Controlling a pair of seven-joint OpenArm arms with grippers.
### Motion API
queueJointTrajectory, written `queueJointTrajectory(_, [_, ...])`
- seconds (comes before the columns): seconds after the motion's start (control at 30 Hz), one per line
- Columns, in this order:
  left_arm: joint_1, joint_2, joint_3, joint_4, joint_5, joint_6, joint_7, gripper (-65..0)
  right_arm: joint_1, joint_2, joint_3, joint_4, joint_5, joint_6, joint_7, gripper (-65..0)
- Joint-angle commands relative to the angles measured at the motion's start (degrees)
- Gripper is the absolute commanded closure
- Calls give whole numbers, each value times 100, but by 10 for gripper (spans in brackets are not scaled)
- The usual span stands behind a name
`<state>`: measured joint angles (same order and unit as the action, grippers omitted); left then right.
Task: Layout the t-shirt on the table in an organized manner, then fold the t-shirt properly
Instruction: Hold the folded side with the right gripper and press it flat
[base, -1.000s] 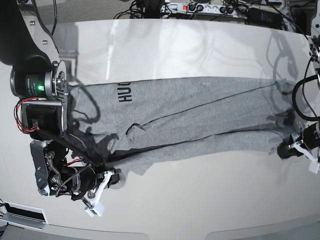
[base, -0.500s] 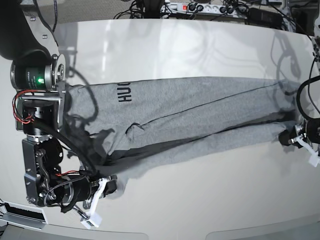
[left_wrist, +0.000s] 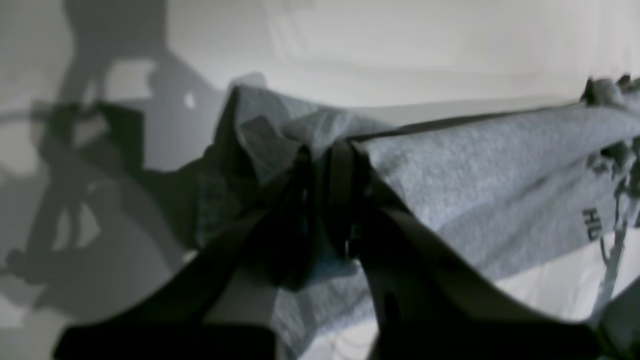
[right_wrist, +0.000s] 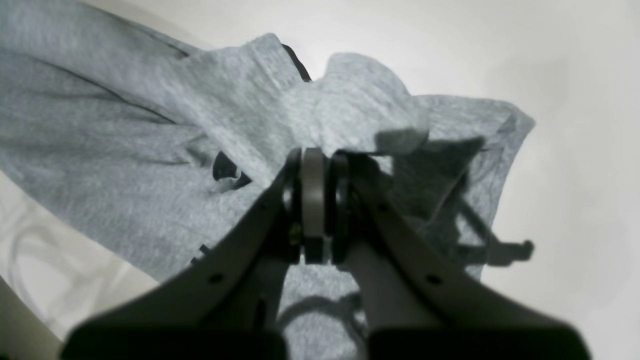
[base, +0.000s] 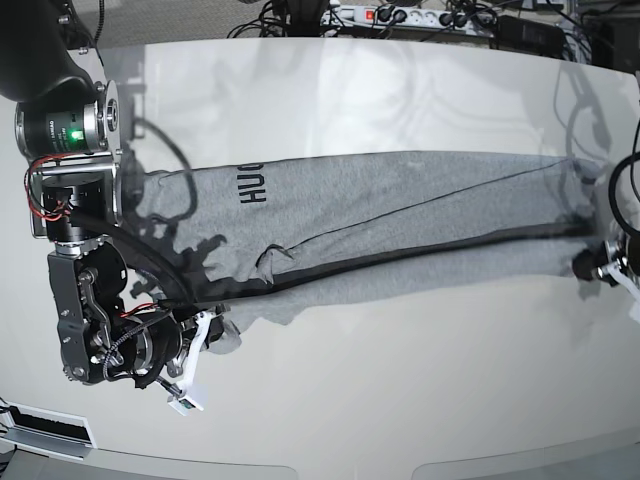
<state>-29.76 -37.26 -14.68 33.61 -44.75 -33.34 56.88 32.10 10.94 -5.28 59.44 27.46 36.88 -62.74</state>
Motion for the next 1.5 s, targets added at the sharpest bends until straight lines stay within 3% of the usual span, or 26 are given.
queueJointTrajectory(0.0, [-72,-149,-33,87,-103,-11,-22,0,203,37,11,90,63,0,-59,0])
queueJointTrajectory(0.3, [280,-142,-33,87,-122,-13,-28,0,72,37,-4,87,57,-2,-90,0])
queueJointTrajectory(0.33, [339,-142,-33,87,-195,-13,-31,0,35,39,-4,87,59,-2,-92,-43])
queueJointTrajectory(0.37, [376,-133,-33,87,-295,-13,-33,-29,13,46,-4,87,61,-4,-94,-130])
queueJointTrajectory(0.43, [437,-111,-33,87,-413,-13,-28,-167,17,74,-4,87,59,-170,-96,-321])
queueJointTrajectory(0.5, [490,-87,-33,87,-448,-11,-28,-289,68,133,-2,90,61,-361,-96,-409])
queueJointTrajectory(0.57, [555,-85,-33,87,-540,-9,-33,-333,116,199,9,92,87,-557,-70,-407])
queueJointTrajectory(0.77, [820,-83,-33,87,-555,-11,-468,-331,4,208,7,94,129,-647,667,-407])
queueJointTrajectory(0.83, [839,-81,-33,87,-555,-9,-549,-332,-92,190,7,94,129,-616,872,-407])
queueJointTrajectory(0.97, [850,-85,-33,87,-551,-11,-564,-331,-310,37,7,94,278,-214,920,-407])
queueJointTrajectory(1.1, [850,-83,-33,87,-555,-11,-588,-331,-466,-162,7,94,212,-214,1038,-399])
queueJointTrajectory(1.17, [848,-83,-33,87,-579,-11,-592,-331,-492,-232,7,94,214,-258,1075,-352])
queueJointTrajectory(1.33, [852,-83,-33,87,-570,-11,-588,-331,-442,-262,7,94,122,-42,1071,-39])
queueJointTrajectory(1.37, [852,-83,-33,87,-573,-11,-588,-331,-413,-264,7,94,13,-15,1069,0])
queueJointTrajectory(1.47, [852,-83,-33,87,-575,-11,-590,-331,-374,-249,7,94,-227,68,1069,0])
